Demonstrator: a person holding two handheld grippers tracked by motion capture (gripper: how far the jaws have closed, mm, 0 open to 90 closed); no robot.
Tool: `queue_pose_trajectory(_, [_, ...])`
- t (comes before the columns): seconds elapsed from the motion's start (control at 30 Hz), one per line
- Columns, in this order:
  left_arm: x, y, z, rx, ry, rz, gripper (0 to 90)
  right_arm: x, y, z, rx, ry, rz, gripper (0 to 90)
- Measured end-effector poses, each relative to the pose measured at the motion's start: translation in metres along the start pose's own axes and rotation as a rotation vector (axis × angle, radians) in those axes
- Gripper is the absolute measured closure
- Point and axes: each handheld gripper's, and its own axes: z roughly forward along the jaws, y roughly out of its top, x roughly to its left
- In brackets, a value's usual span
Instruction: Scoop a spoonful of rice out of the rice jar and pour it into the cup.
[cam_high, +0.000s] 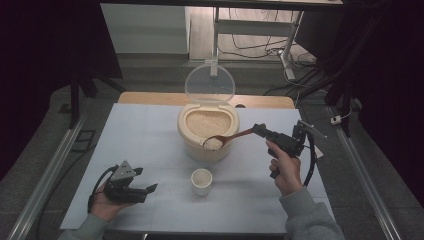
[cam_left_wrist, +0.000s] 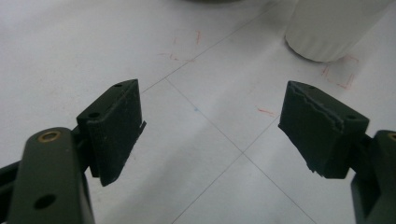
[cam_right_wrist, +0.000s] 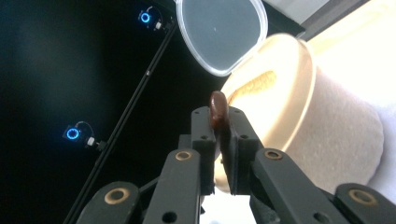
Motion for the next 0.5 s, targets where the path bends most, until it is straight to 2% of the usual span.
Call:
queue_pose_trajectory(0.23, [0.0,0.0,0.0,0.003,0.001,0.001,20.8,-0.001,-0.011,-0.002,0.043,-0.015,-0.013,83.2])
queue_pose_trajectory(0.5, [0.001,-0.001,0.001,0.006,0.0,-0.002,20.8,-0.008,-0.023,0.006,0.106,-0.051,-0.021,83.2])
